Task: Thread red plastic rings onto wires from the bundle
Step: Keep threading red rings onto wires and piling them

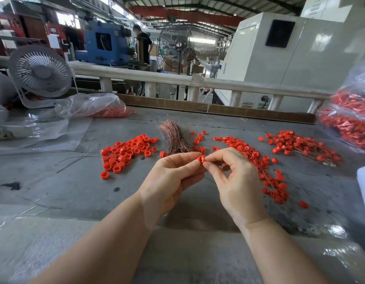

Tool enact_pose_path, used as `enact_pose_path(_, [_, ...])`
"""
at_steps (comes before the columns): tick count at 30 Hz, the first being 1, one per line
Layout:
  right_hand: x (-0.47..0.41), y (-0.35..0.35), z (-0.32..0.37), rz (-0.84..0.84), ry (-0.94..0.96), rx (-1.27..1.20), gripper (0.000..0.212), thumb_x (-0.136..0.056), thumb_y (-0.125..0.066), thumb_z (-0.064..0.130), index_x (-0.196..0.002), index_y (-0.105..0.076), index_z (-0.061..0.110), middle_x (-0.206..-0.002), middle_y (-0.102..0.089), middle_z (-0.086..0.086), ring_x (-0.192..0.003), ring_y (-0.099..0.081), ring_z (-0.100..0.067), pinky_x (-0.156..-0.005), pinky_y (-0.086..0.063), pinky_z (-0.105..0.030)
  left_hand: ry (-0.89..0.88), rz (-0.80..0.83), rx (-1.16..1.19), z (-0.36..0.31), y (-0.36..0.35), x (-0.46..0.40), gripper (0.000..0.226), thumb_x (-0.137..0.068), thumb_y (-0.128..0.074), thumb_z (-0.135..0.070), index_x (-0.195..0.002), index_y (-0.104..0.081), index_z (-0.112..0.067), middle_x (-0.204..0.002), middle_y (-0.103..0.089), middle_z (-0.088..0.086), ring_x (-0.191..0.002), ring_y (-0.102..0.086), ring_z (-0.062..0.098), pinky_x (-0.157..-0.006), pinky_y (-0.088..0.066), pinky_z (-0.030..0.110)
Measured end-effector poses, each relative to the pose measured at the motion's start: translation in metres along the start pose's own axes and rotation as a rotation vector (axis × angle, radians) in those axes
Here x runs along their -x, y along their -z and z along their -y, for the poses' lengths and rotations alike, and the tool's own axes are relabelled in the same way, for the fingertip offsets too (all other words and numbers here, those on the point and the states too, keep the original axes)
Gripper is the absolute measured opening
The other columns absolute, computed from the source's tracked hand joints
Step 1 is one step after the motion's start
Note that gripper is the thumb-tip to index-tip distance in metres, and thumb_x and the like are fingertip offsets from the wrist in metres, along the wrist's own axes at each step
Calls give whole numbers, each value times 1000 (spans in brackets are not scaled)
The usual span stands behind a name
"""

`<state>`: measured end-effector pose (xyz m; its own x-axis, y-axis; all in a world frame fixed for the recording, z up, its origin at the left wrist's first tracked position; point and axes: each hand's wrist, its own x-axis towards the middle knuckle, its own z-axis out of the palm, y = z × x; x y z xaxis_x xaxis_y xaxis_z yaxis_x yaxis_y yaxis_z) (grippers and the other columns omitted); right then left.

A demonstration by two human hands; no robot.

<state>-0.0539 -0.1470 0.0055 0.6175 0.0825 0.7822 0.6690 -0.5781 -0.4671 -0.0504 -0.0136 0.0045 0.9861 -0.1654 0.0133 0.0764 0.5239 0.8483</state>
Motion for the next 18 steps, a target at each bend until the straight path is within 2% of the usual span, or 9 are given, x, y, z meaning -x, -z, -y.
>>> enact_pose_path(6, [0,0,-1,-2,14,2,6,-78,-70,3,-75,-67,7,-76,-62,1,-74,-56,-13,-70,-45,-25,-21,-12,-20,1,0,0,15,-80,-57,2,-91,-66,-3,-74,-72,7,-66,-69,10,-62,-56,20])
enact_pose_path(18, [0,1,-3,-15,35,11,7,-76,-72,2,-74,-66,7,-76,-62,1,-75,-56,-14,-70,-46,-27,-132,-29,-139,3,-2,1,15,-81,-58,4,-86,-67,-7,-71,-72,4,-65,-67,9,-65,-56,20])
